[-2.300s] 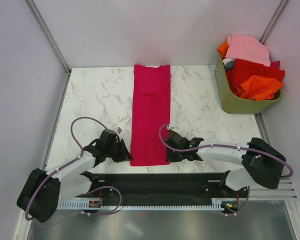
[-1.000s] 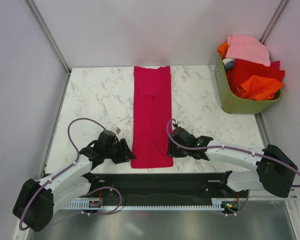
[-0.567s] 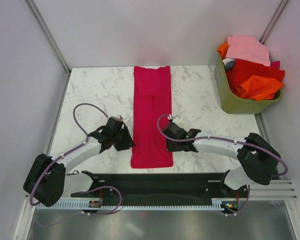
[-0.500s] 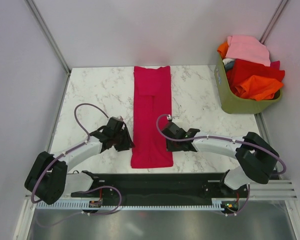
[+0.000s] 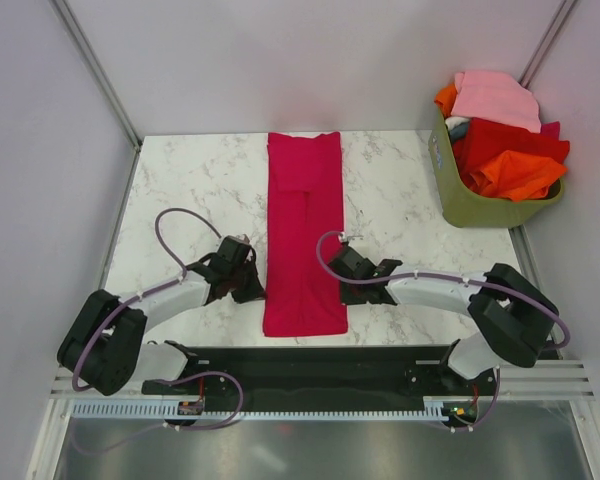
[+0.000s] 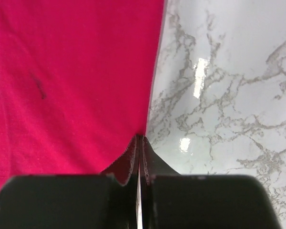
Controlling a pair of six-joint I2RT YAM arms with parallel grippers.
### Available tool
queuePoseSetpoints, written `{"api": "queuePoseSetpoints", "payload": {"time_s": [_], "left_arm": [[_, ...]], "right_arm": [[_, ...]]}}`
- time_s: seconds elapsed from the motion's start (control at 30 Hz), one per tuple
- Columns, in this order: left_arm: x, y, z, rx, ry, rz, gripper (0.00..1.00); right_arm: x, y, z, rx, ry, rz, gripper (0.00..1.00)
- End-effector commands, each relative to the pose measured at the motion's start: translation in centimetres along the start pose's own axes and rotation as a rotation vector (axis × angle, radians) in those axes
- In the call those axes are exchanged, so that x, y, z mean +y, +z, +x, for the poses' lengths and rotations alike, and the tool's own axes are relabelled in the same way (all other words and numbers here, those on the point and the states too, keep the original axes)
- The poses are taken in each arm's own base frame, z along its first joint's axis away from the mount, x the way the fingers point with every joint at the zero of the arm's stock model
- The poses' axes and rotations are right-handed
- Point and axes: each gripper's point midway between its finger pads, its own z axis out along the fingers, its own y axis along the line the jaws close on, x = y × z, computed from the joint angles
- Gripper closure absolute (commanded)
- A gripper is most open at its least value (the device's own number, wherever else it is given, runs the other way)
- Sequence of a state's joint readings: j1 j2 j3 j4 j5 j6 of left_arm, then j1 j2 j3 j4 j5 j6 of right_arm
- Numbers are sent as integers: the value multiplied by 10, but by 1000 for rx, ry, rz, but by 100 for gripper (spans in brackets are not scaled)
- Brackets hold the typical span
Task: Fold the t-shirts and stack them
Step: Fold the tshirt
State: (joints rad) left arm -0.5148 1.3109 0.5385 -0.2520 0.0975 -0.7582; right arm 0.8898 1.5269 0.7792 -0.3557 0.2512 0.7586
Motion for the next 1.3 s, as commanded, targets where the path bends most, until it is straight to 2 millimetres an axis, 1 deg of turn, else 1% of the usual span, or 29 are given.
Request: {"api": "queuePoseSetpoints", "payload": {"time_s": [0.0,0.03,0.07,0.1,0.17,0.2,0.27,0.3,0.37,0.4,0.43,0.47,0.53,0.57,0.6,0.63,0.67,0.7,0.77,0.83,0.93,1.0,1.07,1.1,1.17,1.2,1.27], "left_arm": [[7,5,3,-9,23,-13,98],[10,5,3,-15,25,-22,98],[11,5,3,-17,23,-28,98],[14,5,5,-17,23,-33,98],[15,4,6,-17,23,-35,98],[18,4,8,-15,18,-39,98],[19,4,10,-14,18,-40,98],[20,4,11,-15,16,-41,98],[19,4,13,-7,15,-28,98],[17,4,15,-1,13,-15,98],[9,1,18,15,17,32,96],[5,0,19,21,17,52,92],[0,-5,27,42,12,90,80],[-5,-11,25,25,17,118,68],[-4,-14,29,27,12,126,64],[0,-17,33,35,9,119,57],[-3,-25,30,10,12,139,55],[-2,-27,32,7,9,138,53],[-1,-33,34,7,8,144,52],[-1,-40,40,22,5,161,52],[0,-40,53,68,-6,181,52],[2,-39,64,107,-18,182,54],[2,-39,75,145,-18,192,55],[3,-38,82,160,-18,189,56],[6,-38,88,172,-21,184,56],[7,-37,89,172,-25,181,56],[9,-36,92,178,-26,178,56]], "right_arm": [[-12,-3,3,-7,30,-3,100],[-16,-3,8,3,35,-4,100],[-17,-5,7,-5,42,-13,100],[-23,-4,9,0,54,-5,100],[-26,-8,8,-4,67,-22,100],[-31,-7,10,-1,78,-17,100],[-31,-10,11,1,86,-39,100],[-34,-10,14,6,90,-37,99],[-32,-11,14,4,98,-58,91],[-30,-11,18,18,99,-77,78],[-28,-12,19,18,102,-91,71],[-23,-15,16,7,112,-119,67],[-15,-19,21,24,118,-175,64],[-10,-24,18,13,130,-210,63],[-9,-26,20,17,134,-226,62],[-4,-32,19,10,139,-263,61],[-3,-35,19,5,144,-274,60],[-2,-38,24,20,145,-294,59],[1,-46,24,18,150,-332,57],[2,-51,27,24,153,-352,55],[7,-56,36,51,149,-385,55],[7,-54,46,84,136,-378,56],[6,-51,53,97,136,-368,56],[3,-48,61,111,130,-358,56],[1,-45,65,114,140,-356,56],[-2,-43,71,125,141,-353,56],[-1,-41,74,132,145,-361,58]]}}
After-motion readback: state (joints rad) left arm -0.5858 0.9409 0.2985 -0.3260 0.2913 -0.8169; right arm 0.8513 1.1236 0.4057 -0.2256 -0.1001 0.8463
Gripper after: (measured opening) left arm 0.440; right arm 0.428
